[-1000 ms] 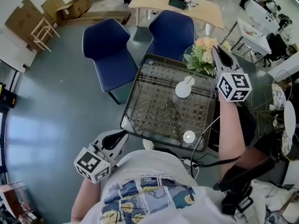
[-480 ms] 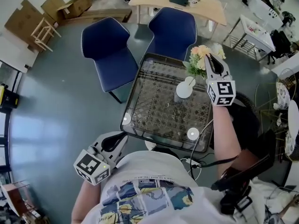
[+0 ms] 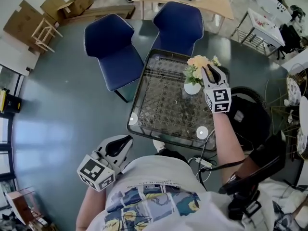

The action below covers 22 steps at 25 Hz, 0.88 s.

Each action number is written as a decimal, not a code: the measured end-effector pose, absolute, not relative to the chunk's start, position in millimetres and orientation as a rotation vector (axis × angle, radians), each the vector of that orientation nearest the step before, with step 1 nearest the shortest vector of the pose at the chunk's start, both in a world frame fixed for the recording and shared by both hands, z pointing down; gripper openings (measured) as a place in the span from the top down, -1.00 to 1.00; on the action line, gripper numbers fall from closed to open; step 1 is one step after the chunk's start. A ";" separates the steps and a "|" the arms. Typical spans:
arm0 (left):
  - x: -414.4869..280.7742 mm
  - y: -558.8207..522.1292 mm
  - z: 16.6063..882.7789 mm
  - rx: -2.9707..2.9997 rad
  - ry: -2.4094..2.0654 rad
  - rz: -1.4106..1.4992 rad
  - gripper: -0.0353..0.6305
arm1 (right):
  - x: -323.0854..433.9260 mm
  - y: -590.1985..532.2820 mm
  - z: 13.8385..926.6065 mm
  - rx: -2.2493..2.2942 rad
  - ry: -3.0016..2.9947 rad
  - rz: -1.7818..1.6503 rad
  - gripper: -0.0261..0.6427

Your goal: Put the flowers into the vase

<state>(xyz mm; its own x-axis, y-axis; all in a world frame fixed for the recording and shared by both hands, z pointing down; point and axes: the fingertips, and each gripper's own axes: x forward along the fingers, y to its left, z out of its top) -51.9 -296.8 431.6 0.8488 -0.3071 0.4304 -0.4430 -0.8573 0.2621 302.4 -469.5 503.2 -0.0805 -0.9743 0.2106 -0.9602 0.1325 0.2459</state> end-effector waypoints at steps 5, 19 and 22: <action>-70.7 -276.8 425.3 2.691 -0.510 0.513 0.86 | 289.3 -439.8 491.3 1.910 -2.062 -0.041 0.57; -152.1 -169.3 419.2 2.759 -0.376 0.413 0.86 | 113.6 -270.1 498.0 1.675 -2.150 0.172 0.57; -165.4 -144.4 419.5 2.759 -0.372 0.381 0.86 | 62.5 -226.0 497.6 1.570 -2.206 0.217 0.65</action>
<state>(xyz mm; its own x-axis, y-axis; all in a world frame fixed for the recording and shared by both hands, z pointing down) -165.4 -144.4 419.5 0.9301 -0.2087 0.3022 -0.2969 -0.9115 0.2845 62.5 -226.0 497.6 -0.2724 -0.8641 0.4233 -0.9300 0.3493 0.1145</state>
